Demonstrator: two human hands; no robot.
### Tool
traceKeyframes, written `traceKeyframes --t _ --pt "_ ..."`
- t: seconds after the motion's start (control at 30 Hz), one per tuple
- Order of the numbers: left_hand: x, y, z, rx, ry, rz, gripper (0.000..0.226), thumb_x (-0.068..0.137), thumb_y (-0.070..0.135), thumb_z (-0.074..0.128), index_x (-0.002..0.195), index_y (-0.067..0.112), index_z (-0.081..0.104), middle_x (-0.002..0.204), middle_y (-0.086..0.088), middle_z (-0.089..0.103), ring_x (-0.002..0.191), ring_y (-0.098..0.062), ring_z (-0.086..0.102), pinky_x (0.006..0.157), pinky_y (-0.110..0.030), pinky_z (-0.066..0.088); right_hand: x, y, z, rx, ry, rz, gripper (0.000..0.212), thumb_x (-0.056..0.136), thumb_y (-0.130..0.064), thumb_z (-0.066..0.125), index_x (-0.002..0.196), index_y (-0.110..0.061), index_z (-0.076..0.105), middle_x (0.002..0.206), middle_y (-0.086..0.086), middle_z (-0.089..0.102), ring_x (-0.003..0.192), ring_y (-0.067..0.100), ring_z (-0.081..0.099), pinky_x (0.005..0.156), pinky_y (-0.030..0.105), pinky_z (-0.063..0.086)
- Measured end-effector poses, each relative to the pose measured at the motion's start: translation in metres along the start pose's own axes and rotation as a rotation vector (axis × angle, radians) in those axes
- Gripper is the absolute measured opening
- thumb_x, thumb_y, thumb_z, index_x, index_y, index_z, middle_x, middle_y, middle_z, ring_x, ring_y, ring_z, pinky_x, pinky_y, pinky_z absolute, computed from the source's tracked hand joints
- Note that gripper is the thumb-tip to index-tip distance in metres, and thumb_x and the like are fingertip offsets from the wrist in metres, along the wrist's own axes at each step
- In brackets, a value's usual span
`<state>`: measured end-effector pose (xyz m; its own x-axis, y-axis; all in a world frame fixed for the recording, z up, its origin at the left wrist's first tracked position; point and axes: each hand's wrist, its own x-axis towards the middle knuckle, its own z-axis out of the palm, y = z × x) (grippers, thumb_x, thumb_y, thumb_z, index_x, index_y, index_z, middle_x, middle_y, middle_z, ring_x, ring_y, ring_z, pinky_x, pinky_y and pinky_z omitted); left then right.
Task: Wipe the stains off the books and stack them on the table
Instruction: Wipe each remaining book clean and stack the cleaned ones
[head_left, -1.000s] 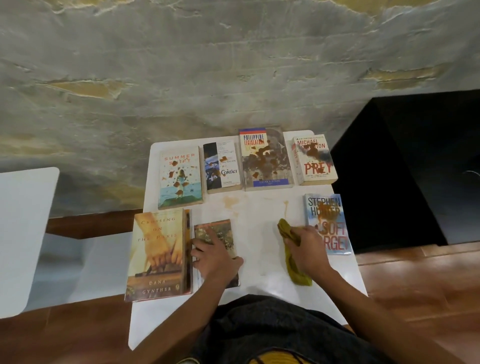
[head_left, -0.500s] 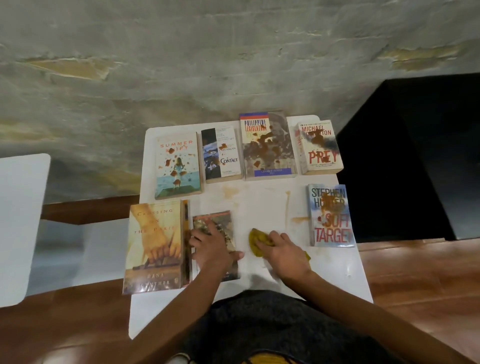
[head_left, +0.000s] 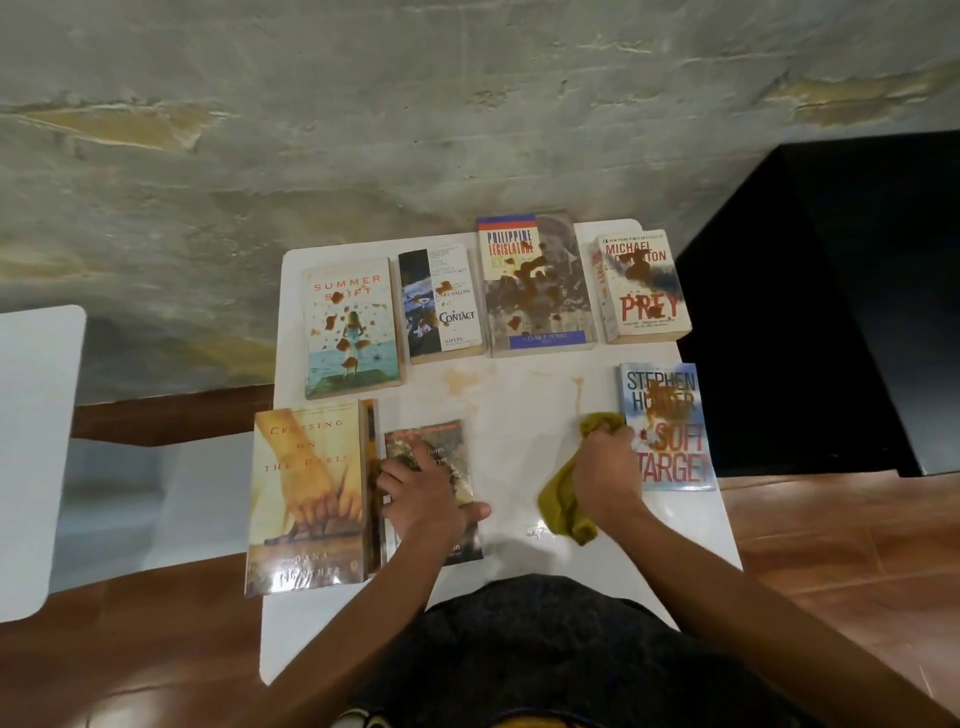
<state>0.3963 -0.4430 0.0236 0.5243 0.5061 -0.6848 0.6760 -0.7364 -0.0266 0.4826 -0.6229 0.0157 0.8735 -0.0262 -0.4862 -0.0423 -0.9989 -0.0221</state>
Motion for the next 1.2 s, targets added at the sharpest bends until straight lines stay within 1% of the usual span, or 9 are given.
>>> traceKeyframes --t 0.1,0.23,0.4,0.53,0.73,0.87,0.93,1.07,1.2 --pt "-0.001 -0.002 0.0 0.01 0.005 -0.006 0.143 0.066 0.074 0.077 0.155 0.011 -0.015 0.151 -0.03 0.012 0.137 -0.043 0.025 0.101 -0.048 0.047 0.007 -0.005 -0.006 0.086 0.008 0.044 0.027 0.097 -0.011 0.056 0.123 -0.005 0.05 0.122 0.015 0.048 0.091 0.021 0.062 0.086 0.033 0.057" --pt "-0.001 -0.003 0.001 0.025 0.008 -0.003 0.144 0.065 0.076 0.076 0.155 0.01 -0.016 0.149 -0.03 0.014 0.135 -0.041 0.027 0.099 -0.047 0.049 -0.007 0.002 0.001 0.064 0.04 0.017 0.043 0.098 -0.016 0.058 0.137 -0.007 0.041 0.129 0.013 0.041 0.103 0.023 0.056 0.092 0.035 0.054" --pt "-0.001 0.0 -0.001 0.019 0.0 -0.002 0.144 0.067 0.073 0.076 0.154 0.009 -0.018 0.15 -0.032 0.011 0.136 -0.042 0.025 0.098 -0.046 0.049 -0.001 0.008 0.002 0.104 0.043 -0.015 0.035 0.098 -0.018 0.058 0.131 -0.011 0.048 0.131 0.009 0.044 0.107 0.024 0.056 0.097 0.038 0.052" --pt "-0.005 0.003 -0.003 0.014 0.0 0.018 0.144 0.068 0.073 0.076 0.155 0.009 -0.019 0.15 -0.031 0.012 0.136 -0.042 0.025 0.1 -0.045 0.047 0.023 0.0 -0.01 0.072 0.051 -0.126 0.047 0.093 -0.014 0.062 0.137 -0.009 0.047 0.134 0.011 0.044 0.116 0.029 0.052 0.104 0.042 0.048" --pt "-0.003 0.002 -0.006 0.009 0.006 0.012 0.146 0.065 0.075 0.077 0.155 0.009 -0.017 0.148 -0.03 0.014 0.134 -0.041 0.028 0.102 -0.045 0.047 0.035 -0.028 -0.018 -0.041 0.065 -0.323 0.056 0.092 -0.002 0.057 0.145 -0.015 0.042 0.138 0.008 0.042 0.113 0.032 0.05 0.098 0.04 0.047" --pt "-0.001 0.0 -0.008 0.004 0.011 -0.005 0.146 0.062 0.075 0.078 0.156 0.009 -0.013 0.147 -0.029 0.016 0.132 -0.04 0.029 0.102 -0.046 0.046 0.038 -0.029 -0.017 -0.186 0.059 -0.507 0.058 0.092 -0.009 0.058 0.146 -0.022 0.042 0.134 0.007 0.043 0.109 0.03 0.05 0.095 0.038 0.049" --pt "-0.002 -0.001 -0.005 0.006 0.02 -0.011 0.148 0.061 0.075 0.078 0.155 0.009 -0.014 0.146 -0.028 0.017 0.131 -0.039 0.03 0.102 -0.046 0.046 0.042 -0.021 -0.021 -0.252 0.046 -0.531 0.055 0.093 -0.014 0.058 0.145 -0.026 0.044 0.132 0.006 0.044 0.109 0.031 0.05 0.093 0.038 0.05" --pt "-0.003 -0.001 -0.001 0.006 0.032 -0.011 0.149 0.062 0.076 0.077 0.154 0.009 -0.019 0.146 -0.029 0.017 0.132 -0.041 0.03 0.102 -0.048 0.046 0.042 -0.037 -0.024 -0.211 0.025 -0.497 0.056 0.09 -0.002 0.052 0.142 -0.025 0.05 0.132 0.007 0.044 0.107 0.033 0.048 0.09 0.04 0.051" --pt "-0.003 -0.003 0.0 0.044 0.037 -0.026 0.149 0.061 0.079 0.075 0.154 0.009 -0.02 0.146 -0.03 0.017 0.132 -0.042 0.031 0.102 -0.047 0.047 0.036 -0.077 -0.022 -0.237 -0.013 -0.639 0.068 0.087 0.001 0.056 0.145 -0.03 0.044 0.136 0.007 0.041 0.113 0.032 0.044 0.098 0.042 0.047"
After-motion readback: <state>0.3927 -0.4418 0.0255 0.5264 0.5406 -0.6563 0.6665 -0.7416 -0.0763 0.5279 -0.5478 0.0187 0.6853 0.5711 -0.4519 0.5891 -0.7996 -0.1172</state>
